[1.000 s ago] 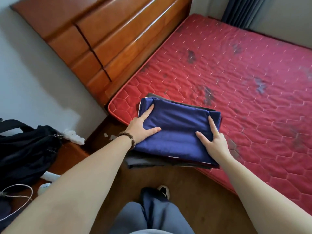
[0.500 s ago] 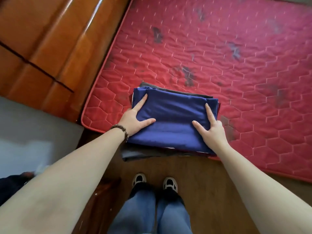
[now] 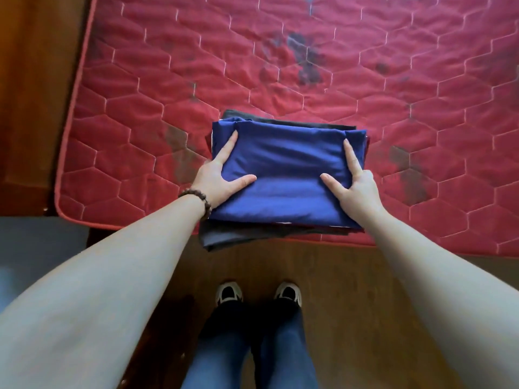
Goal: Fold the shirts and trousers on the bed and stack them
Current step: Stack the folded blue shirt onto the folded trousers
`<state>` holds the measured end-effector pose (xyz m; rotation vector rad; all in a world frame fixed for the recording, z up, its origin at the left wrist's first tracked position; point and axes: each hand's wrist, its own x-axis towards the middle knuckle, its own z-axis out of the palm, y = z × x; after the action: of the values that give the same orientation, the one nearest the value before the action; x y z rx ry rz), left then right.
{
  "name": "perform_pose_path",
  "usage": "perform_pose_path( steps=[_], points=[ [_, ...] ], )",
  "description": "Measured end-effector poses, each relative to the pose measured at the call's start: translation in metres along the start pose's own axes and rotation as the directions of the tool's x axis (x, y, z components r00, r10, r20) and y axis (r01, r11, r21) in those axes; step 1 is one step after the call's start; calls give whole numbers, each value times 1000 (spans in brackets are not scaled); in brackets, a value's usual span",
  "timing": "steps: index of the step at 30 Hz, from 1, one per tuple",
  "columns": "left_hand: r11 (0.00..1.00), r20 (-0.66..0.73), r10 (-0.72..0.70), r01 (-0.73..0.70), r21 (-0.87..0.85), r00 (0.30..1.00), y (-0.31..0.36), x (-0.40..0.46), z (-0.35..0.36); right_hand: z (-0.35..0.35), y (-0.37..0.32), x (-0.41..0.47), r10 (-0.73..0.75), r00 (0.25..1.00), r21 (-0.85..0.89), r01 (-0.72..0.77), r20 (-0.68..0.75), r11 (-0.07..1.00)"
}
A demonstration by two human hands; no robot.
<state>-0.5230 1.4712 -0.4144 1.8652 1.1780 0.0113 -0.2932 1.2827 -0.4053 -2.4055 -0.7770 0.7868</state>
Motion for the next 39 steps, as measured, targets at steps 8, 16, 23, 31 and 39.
perform_pose_path(
  steps=[8,16,23,31,39],
  points=[
    [987,208,-53,21,157,977,-49,26,33,58,48,17,90,992,-7,-89,86,996],
    [935,-197,44,29,353,979,-18,2,21,34,23,8,89,996,-364,-88,-13,927],
    [633,62,434,-353,689,899,17,13,74,96,-33,2,-524,851,-590,435,23,680],
    [607,37,381,-280,743,924,-25,28,76,87,24,19,-369,929,-636,284,0,717],
    [687,50,362,-303,661,931,-43,41,80,92,46,27,-353,936,-566,285,-11,774]
  ],
)
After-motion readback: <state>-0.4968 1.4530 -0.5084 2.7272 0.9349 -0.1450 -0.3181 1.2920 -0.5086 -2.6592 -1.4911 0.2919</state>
